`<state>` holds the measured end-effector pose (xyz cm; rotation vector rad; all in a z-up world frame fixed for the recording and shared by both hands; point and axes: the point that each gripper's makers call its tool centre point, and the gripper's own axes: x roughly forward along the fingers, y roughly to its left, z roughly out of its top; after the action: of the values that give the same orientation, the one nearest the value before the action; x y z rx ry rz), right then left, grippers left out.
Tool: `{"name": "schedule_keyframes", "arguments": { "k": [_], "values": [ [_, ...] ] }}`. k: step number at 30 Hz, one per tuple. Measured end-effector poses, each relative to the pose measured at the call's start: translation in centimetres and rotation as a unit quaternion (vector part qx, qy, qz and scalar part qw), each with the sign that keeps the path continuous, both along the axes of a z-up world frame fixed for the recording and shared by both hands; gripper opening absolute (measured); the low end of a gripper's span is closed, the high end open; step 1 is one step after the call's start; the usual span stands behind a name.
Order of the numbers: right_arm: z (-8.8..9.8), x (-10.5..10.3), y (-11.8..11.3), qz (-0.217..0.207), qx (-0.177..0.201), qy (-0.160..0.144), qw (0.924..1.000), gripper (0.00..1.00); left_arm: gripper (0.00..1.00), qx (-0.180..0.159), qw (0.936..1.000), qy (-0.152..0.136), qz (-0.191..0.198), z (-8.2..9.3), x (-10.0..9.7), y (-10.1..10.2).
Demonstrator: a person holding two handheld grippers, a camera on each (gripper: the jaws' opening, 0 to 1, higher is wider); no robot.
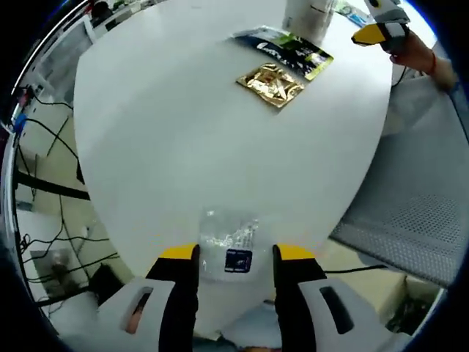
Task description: Arrange the skincare products in the storage area until every visible bottle or jar stands upright without overlapping.
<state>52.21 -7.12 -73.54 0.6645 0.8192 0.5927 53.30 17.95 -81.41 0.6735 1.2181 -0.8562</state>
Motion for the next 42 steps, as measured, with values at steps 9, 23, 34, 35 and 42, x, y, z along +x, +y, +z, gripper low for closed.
{"name": "schedule_keyframes", "arguments": {
  "k": [9, 23, 34, 35, 42],
  "values": [
    [0.0, -0.1, 0.2, 0.004, 0.0, 0.0, 1.0, 0.0, 0.36, 0.004, 0.9999, 0.005, 0.015, 0.4, -0.1, -0.2],
    [1.7, -0.6, 2.0, 0.044, 0.02, -0.045, 0.9978, 0.0, 0.36, -0.057, 0.9905, -0.103, -0.072, 7.7, 1.0, -7.6],
    [4.5, -0.7, 3.1, 0.064, 0.081, -0.083, 0.9913, 0.02, 0.36, -0.128, 0.9639, -0.158, -0.171, 12.1, -1.0, -15.5],
    [4.6, -0.8, 3.2, 0.066, 0.084, -0.083, 0.9908, 0.03, 0.36, -0.132, 0.9628, -0.161, -0.173, 12.3, -1.1, -15.8],
    [5.1, -1.0, 3.6, 0.074, 0.094, -0.092, 0.9886, 0.08, 0.36, -0.152, 0.9533, -0.173, -0.196, 13.1, -2.5, -17.9]
  ]
}}
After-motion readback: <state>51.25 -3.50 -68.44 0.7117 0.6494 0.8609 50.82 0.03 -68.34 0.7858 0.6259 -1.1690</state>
